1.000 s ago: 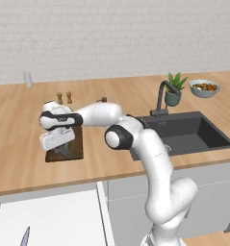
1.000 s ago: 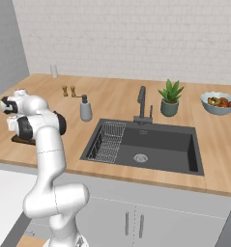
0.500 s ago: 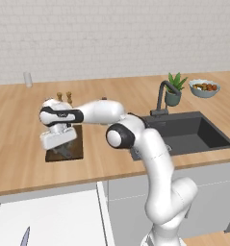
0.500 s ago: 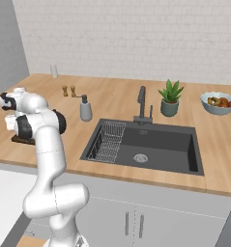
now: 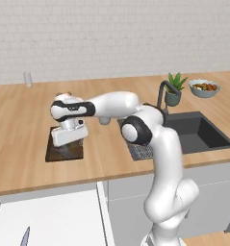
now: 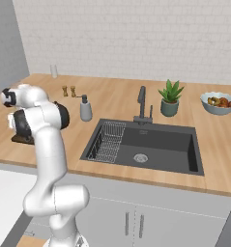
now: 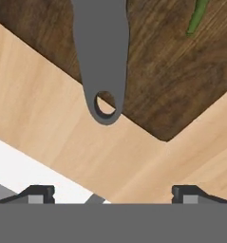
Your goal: Place the appropriate cutting tool for cutting the eggplant skin on the cutting board.
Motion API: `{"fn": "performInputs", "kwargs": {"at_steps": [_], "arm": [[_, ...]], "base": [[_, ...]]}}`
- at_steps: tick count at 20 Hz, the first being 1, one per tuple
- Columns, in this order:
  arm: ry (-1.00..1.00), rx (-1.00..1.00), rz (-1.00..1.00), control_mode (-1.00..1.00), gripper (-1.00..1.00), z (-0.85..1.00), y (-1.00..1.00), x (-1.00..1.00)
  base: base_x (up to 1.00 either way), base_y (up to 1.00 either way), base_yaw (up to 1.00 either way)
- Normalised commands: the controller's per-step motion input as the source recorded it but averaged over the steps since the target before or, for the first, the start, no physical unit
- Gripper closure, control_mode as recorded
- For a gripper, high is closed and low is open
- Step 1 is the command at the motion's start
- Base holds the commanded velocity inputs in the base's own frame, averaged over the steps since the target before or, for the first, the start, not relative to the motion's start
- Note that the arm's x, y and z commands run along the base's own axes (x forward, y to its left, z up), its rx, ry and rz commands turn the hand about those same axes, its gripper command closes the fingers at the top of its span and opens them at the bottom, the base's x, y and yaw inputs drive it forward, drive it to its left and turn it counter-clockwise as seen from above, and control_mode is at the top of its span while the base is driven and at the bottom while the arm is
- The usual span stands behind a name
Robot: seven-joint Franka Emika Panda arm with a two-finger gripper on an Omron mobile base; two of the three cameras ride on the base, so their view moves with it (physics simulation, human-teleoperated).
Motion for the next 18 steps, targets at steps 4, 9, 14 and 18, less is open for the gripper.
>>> {"fn": "performInputs", "kwargs": {"at_steps": [4,9,14,18], "arm": [[-0.07,0.01,-0.01,-1.0,-1.0,0.04,-0.35,-0.17],[-0.04,0.02,-0.01,-1.0,-1.0,0.0,-0.37,-0.18],[-0.01,0.05,-0.01,-1.0,-1.0,0.0,-0.45,-0.21],[0.0,0.04,0.0,-1.0,-1.0,0.0,-0.4,-0.16]], "base": [[0.0,0.0,0.0],[0.0,0.0,0.0],[0.0,0.0,0.0],[0.0,0.0,0.0]]}}
